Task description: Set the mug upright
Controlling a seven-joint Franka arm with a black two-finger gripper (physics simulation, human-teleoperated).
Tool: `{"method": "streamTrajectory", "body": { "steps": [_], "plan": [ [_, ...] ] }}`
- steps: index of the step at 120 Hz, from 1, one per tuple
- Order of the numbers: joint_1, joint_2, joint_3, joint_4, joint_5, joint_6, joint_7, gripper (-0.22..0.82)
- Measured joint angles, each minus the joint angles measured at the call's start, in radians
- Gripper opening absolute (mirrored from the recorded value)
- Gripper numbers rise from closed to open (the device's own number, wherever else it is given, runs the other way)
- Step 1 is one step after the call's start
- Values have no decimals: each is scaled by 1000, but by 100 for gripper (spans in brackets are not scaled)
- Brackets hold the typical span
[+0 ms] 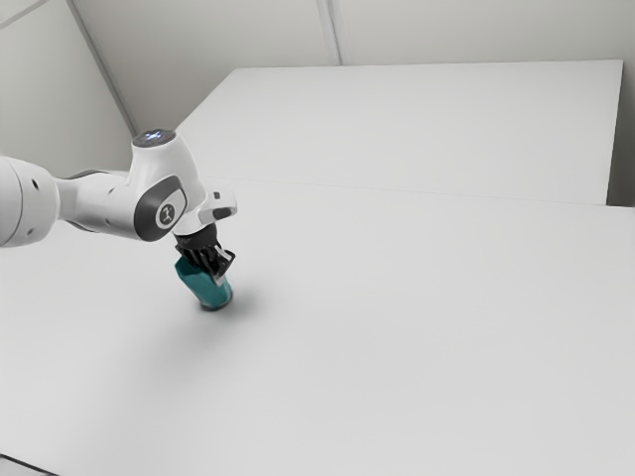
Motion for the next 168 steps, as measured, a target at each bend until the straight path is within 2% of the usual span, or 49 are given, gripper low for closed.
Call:
{"method": "streamTrajectory", "body": {
  "steps": [58, 124, 136, 150, 168],
  "plan": [
    [1, -4, 0, 1, -7, -5, -2, 3],
    [4, -110, -2, 11, -8, -33, 0, 9],
    [2, -123, -2, 88, -9, -77, 0, 11],
    [-27, -74, 10, 271, -14, -189, 0, 14],
    [-182, 42, 131, 541, -27, -371, -4, 22]
  ]
}}
